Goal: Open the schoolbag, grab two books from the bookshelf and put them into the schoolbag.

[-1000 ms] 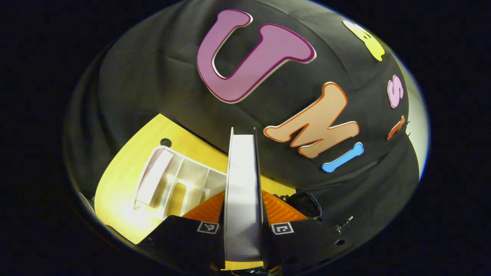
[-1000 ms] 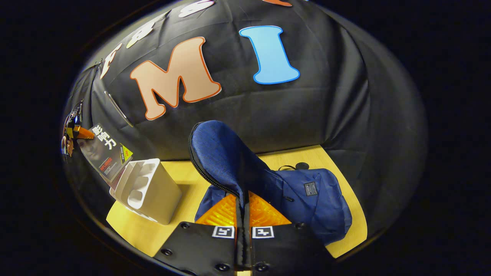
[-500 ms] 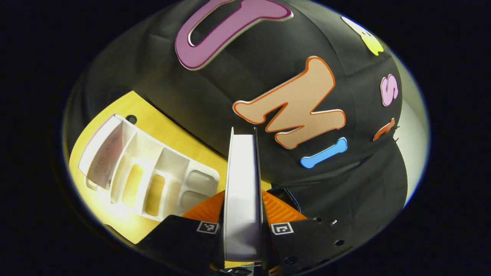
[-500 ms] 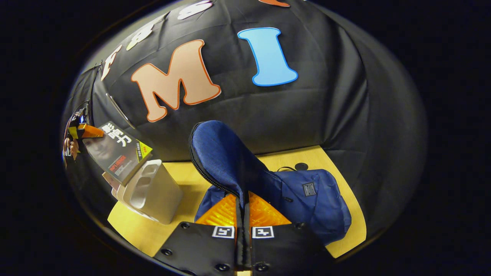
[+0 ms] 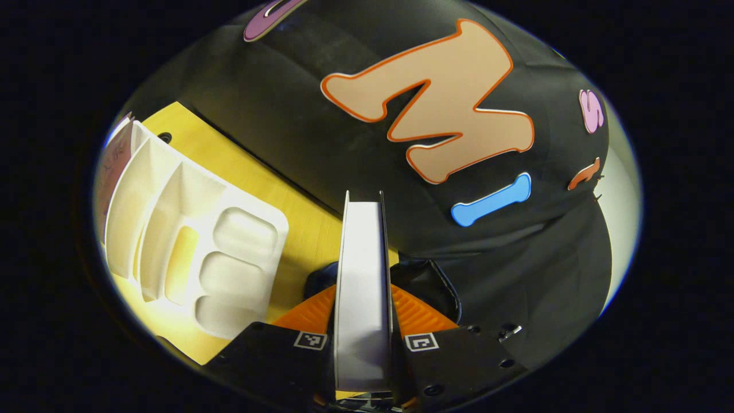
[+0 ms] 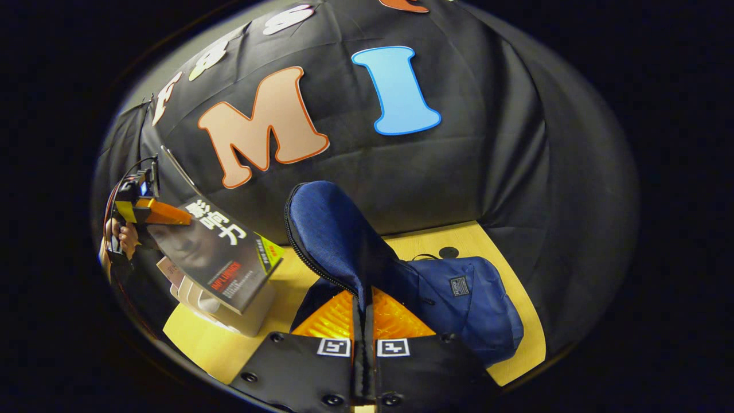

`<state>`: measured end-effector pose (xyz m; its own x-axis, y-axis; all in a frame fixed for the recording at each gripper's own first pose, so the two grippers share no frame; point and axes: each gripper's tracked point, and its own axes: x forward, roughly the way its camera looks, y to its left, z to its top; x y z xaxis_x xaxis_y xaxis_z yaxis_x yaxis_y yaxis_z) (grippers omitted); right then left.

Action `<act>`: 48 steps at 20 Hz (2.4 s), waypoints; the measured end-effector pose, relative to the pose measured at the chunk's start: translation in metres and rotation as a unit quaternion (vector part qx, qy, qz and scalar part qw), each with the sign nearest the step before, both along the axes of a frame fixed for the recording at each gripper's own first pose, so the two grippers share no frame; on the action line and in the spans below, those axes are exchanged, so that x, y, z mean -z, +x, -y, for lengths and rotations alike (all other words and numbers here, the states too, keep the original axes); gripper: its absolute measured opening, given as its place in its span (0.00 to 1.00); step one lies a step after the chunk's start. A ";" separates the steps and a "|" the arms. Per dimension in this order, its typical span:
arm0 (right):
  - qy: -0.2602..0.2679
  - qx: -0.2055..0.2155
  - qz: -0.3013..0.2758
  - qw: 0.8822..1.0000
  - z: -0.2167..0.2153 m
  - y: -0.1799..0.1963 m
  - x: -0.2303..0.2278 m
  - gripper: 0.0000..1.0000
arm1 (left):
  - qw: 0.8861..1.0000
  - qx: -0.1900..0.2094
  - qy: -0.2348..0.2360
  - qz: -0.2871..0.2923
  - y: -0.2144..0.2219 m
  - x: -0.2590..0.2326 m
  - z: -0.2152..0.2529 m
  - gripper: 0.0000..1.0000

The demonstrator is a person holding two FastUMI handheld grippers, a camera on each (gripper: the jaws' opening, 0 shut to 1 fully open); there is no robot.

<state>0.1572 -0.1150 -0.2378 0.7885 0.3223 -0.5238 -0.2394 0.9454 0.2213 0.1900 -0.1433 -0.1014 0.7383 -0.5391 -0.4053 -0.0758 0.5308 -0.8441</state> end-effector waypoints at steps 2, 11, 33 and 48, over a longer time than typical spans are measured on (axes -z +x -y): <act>-0.006 -0.005 0.000 1.000 0.000 0.000 -0.002 0.03 | 1.000 0.015 0.008 -0.019 0.008 0.026 0.028 0.36; -0.002 -0.017 0.016 1.000 -0.004 -0.001 -0.013 0.03 | 0.999 0.020 -0.022 -0.043 0.035 0.085 0.119 0.37; 0.041 -0.029 0.018 0.999 -0.002 -0.002 -0.010 0.03 | 0.978 0.008 -0.152 -0.143 0.026 0.162 0.251 0.38; 0.045 -0.024 0.015 0.999 -0.002 -0.003 -0.006 0.03 | 0.973 0.124 0.144 -0.129 -0.014 0.188 0.220 0.94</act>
